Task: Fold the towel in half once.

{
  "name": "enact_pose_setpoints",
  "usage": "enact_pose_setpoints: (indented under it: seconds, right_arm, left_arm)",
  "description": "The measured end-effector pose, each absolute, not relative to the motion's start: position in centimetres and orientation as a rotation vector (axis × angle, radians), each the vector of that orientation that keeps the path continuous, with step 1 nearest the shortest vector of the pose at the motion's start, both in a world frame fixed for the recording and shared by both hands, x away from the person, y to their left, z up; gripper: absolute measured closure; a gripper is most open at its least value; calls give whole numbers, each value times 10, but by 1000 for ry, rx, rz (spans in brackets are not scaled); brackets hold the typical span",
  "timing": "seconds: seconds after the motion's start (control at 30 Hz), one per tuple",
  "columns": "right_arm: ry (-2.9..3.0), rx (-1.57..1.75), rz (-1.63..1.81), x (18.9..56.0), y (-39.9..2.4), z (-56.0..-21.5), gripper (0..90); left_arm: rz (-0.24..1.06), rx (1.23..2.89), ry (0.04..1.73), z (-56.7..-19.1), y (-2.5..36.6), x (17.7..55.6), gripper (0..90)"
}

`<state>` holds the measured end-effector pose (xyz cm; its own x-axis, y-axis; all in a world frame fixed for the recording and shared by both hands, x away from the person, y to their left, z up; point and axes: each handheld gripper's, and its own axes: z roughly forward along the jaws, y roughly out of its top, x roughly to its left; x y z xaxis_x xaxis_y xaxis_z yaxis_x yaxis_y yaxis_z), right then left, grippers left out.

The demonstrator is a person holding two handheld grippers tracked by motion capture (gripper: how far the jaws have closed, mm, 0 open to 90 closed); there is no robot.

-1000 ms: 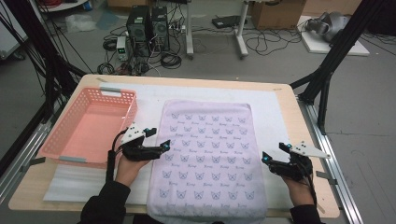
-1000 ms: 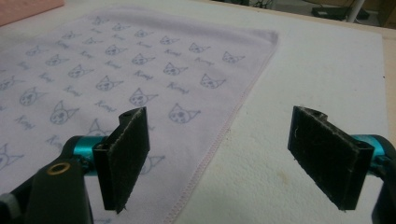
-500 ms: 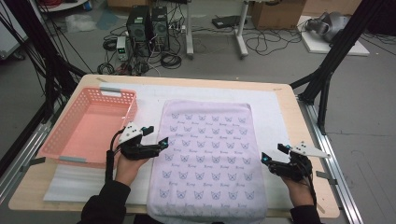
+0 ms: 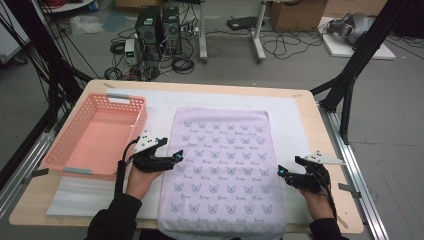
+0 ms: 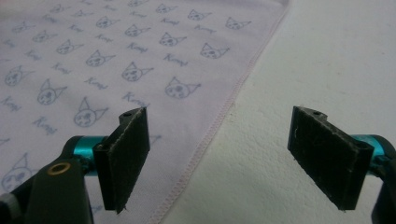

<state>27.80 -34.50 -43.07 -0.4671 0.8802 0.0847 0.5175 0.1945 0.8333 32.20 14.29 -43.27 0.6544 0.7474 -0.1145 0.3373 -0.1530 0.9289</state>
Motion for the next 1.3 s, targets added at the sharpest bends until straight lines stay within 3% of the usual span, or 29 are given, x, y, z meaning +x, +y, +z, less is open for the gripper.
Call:
enact_pose_setpoints:
  seconds: [0.5, 1.07, 1.17, 1.3]
  right_arm:
    - [2022, 1346, 1212, 284, -349, -430, 198]
    - [2045, 1342, 1223, 284, -343, -431, 198]
    - [2046, 1347, 1220, 285, -344, -431, 198]
    - [2043, 1343, 1221, 285, -344, -432, 199]
  left_arm:
    - [468, 1727, 985, -421, 133, 350, 255]
    - [475, 1812, 1254, -448, 132, 410, 284]
    - [460, 1859, 1255, -452, 128, 413, 331]
    - [540, 1907, 1247, -451, 122, 411, 441]
